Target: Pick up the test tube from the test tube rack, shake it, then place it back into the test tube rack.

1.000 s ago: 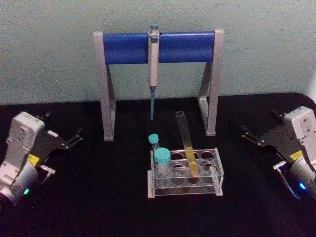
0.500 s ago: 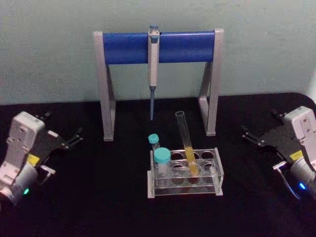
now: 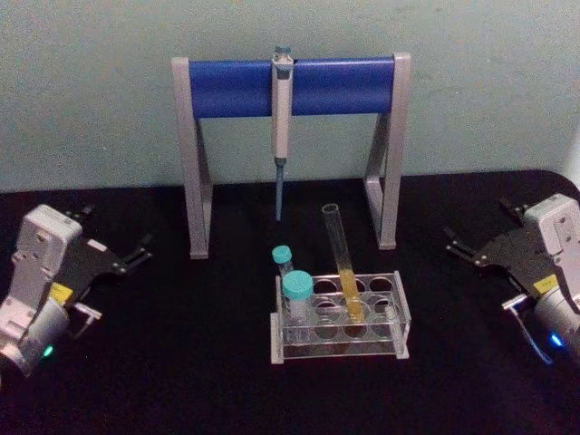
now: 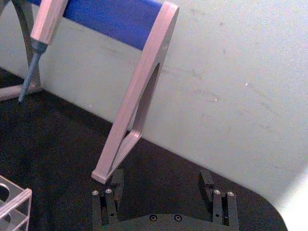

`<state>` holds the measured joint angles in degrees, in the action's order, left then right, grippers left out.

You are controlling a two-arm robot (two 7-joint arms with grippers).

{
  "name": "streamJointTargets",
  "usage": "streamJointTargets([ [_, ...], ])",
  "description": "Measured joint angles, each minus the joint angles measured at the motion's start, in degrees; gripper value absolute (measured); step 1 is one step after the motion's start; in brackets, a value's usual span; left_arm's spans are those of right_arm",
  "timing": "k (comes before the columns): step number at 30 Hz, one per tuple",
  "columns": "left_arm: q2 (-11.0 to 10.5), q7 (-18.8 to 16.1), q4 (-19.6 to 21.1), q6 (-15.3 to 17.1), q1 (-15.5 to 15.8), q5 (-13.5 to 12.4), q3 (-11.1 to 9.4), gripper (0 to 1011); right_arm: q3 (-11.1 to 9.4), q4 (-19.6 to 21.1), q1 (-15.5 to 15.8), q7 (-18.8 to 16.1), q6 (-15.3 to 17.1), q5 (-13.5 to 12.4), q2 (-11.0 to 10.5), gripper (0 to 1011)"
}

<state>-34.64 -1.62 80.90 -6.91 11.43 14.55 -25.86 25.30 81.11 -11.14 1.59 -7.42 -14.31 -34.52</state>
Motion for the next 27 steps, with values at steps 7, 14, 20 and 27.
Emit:
streamJointTargets([
  [7, 0.0, 0.0, 0.0, 0.0, 0.0, 0.0, 0.0, 1001, -1.7, 1.7, 1.1, -2.3, -2.2, -1.3, 0.1, 1000],
  [14, 0.0, 0.0, 0.0, 0.0, 0.0, 0.0, 0.0, 1001, -2.7, 4.3, 1.8, -8.7, -5.1, -4.9, -0.2, 1000],
  [20, 0.0, 0.0, 0.0, 0.0, 0.0, 0.0, 0.0, 1001, -2.7, 6.0, 1.5, -15.0, -6.1, -8.2, -0.1, 1000],
  [27, 0.0, 0.0, 0.0, 0.0, 0.0, 0.0, 0.0, 1001, -1.7, 6.6, -0.1, -20.8, -4.6, -10.5, 0.8, 1000],
])
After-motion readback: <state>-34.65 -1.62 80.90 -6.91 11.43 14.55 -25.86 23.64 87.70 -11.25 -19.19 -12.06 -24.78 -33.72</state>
